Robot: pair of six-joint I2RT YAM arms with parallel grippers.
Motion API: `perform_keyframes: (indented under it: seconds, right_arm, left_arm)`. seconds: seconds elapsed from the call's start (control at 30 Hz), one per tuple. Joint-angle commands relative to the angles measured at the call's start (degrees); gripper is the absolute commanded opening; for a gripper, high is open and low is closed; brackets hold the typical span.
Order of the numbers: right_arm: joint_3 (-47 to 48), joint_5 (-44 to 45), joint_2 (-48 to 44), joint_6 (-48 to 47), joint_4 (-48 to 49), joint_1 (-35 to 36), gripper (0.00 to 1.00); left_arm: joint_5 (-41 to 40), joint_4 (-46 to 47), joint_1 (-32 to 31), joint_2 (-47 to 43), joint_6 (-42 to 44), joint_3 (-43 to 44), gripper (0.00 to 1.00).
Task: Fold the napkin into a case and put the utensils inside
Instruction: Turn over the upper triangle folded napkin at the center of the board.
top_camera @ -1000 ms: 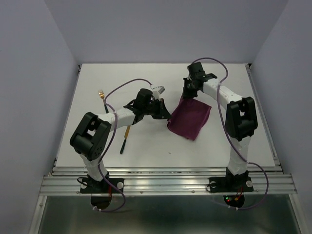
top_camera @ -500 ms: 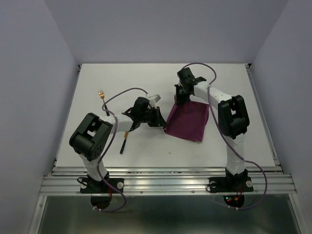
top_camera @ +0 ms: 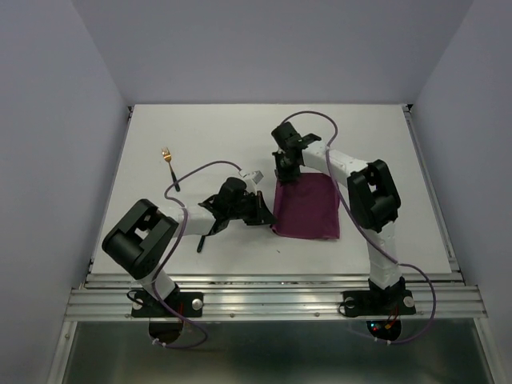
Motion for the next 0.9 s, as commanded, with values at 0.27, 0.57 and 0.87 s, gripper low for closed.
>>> perform_keyframes:
  seconds: [0.27, 0.57, 0.87]
  right_arm:
    - [-5.42, 7.93, -4.68, 1.64, 6.50, 2.94, 0.01]
    - [-7.53, 5.92, -8.19, 2.25, 9.48, 4.09, 0.39]
    - [-7.79, 4.42, -12.85, 3.13, 10.10, 4.09, 0.57]
  left_arm:
    - [-0.41, -0.26, -6.63, -4.02, -4.56, -6.56, 0.00]
    - [-1.91, 0.27, -7.07, -6.49, -4.30, -8.84, 0.00]
    - [-2.96, 0.35, -6.98, -7.63, -4.47, -9.98, 0.00]
